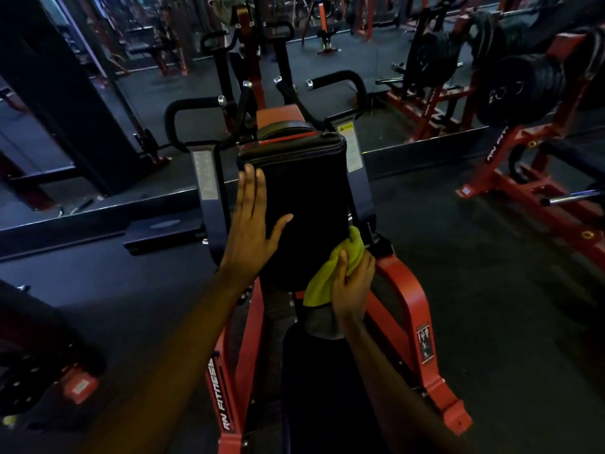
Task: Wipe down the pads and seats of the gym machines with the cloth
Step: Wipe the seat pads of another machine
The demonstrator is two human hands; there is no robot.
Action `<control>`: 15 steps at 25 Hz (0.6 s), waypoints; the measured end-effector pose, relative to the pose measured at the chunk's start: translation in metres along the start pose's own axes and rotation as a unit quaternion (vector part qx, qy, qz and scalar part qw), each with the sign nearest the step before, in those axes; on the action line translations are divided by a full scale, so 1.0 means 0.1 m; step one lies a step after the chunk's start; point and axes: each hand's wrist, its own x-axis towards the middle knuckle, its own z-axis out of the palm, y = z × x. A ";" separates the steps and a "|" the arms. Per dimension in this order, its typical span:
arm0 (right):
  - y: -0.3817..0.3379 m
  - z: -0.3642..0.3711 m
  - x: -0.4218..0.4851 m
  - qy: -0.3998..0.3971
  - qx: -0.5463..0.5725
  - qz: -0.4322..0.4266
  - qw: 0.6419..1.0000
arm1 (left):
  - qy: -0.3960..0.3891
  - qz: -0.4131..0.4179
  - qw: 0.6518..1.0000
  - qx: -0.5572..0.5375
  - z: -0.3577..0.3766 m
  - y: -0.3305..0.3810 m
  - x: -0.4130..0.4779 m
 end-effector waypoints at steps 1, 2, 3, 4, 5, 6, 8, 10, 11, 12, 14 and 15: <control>0.00 0.01 -0.02 0.006 0.007 0.003 1.000 | 0.003 -0.002 1.000 0.000 0.02 0.01 -0.01; 0.07 0.03 -0.04 0.016 0.019 0.003 1.000 | 0.009 -0.007 1.000 -0.003 0.03 0.02 -0.02; 0.09 0.05 -0.08 0.030 0.033 0.004 0.999 | 0.015 -0.019 1.000 -0.011 0.05 0.03 -0.05; 0.16 0.09 -0.10 0.046 0.046 0.015 0.998 | 0.020 -0.037 0.999 -0.026 0.07 0.06 -0.09; 0.19 0.10 -0.13 0.060 0.055 0.041 0.996 | 0.022 -0.063 0.997 -0.045 0.12 0.10 -0.15; 0.23 0.11 -0.14 0.067 0.066 0.064 0.993 | 0.022 -0.095 0.993 -0.069 0.18 0.14 -0.23; 0.17 0.16 -0.19 0.082 0.090 0.102 0.987 | 0.020 -0.141 0.983 -0.115 0.30 0.20 -0.40; 0.13 0.24 -0.33 0.100 0.108 0.110 0.983 | 0.032 -0.162 0.977 -0.138 0.38 0.23 -0.50; 0.07 0.26 -0.38 0.101 0.116 0.105 0.982 | 0.033 -0.164 0.975 -0.143 0.39 0.23 -0.50; 0.10 0.31 -0.40 0.105 0.132 0.106 0.980 | 0.029 -0.161 0.975 -0.149 0.38 0.22 -0.49; 0.11 0.36 -0.36 0.132 0.185 0.178 0.957 | 0.009 -0.162 0.973 -0.167 0.35 0.20 -0.49; 0.07 0.40 -0.36 0.153 0.208 0.226 0.939 | -0.004 -0.172 0.970 -0.174 0.33 0.17 -0.49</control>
